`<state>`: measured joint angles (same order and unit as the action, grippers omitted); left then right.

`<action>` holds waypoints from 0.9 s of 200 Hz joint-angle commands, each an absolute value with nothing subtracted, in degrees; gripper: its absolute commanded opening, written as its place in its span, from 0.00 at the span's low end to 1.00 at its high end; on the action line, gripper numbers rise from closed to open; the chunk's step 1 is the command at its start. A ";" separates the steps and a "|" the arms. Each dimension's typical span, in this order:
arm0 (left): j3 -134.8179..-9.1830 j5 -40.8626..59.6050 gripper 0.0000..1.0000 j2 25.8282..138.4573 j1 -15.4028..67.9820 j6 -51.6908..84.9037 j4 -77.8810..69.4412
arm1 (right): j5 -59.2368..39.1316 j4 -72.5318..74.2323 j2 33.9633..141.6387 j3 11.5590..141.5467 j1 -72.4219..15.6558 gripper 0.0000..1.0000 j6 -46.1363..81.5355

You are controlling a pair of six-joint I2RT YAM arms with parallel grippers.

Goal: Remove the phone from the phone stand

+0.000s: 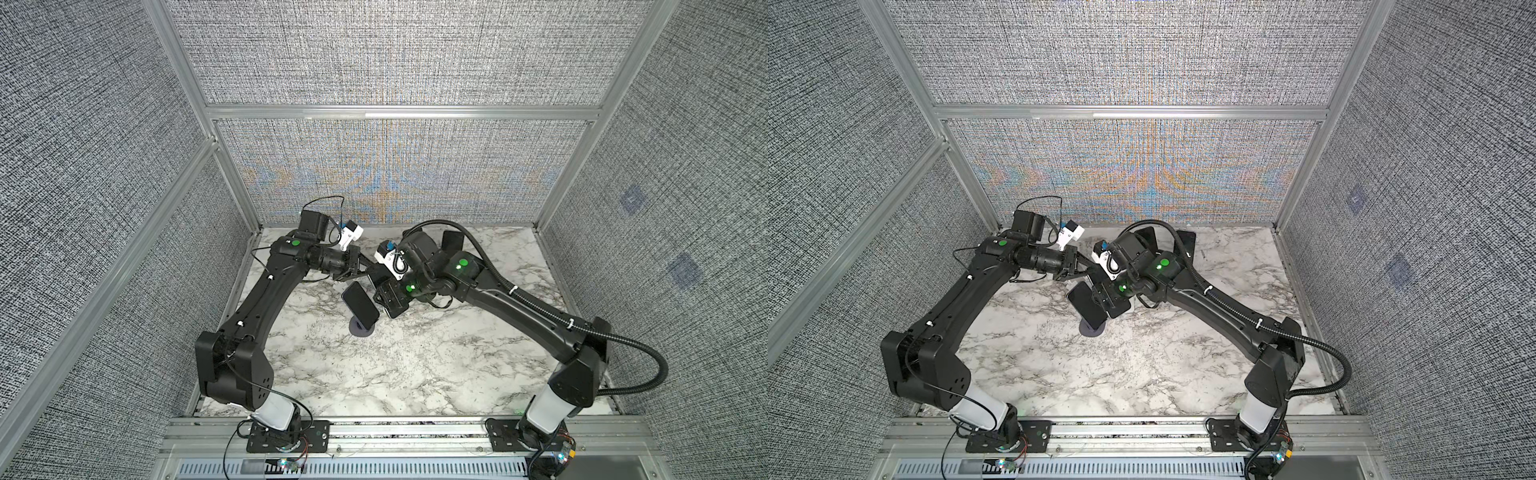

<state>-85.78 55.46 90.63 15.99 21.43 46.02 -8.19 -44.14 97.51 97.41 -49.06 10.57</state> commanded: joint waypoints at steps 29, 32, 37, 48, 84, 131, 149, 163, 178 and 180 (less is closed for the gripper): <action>-86.84 58.51 0.00 91.10 16.08 19.90 45.02 | -8.28 -41.39 98.69 98.07 -48.37 0.75 11.17; -86.84 58.55 0.00 91.14 16.08 19.91 45.07 | -8.27 -41.33 98.83 98.13 -48.35 0.75 11.16; -86.84 58.72 0.00 91.21 16.08 19.75 45.01 | -8.33 -41.36 99.08 98.17 -48.36 0.74 11.16; -86.84 58.90 0.00 91.36 16.08 19.52 45.00 | -8.10 -41.38 99.24 98.18 -48.27 0.71 11.12; -87.36 58.62 0.00 92.28 16.08 18.98 45.79 | -6.33 -40.61 99.18 97.58 -48.34 0.64 12.48; -87.28 58.71 0.00 92.75 16.08 19.04 44.63 | -4.97 -37.34 98.60 95.39 -48.43 0.50 13.84; -87.28 58.63 0.00 92.86 16.08 18.77 44.49 | -3.81 -35.04 97.82 93.64 -48.52 0.43 13.59; -87.36 58.29 0.00 92.82 16.09 18.21 44.79 | -3.60 -33.29 97.47 92.40 -48.43 0.37 13.91; -87.62 57.86 0.10 93.03 16.07 17.51 45.72 | -3.50 -32.63 97.51 92.24 -48.43 0.34 14.45; -87.63 57.84 0.12 93.11 16.08 17.43 45.77 | -3.47 -32.61 97.55 92.21 -48.45 0.34 14.49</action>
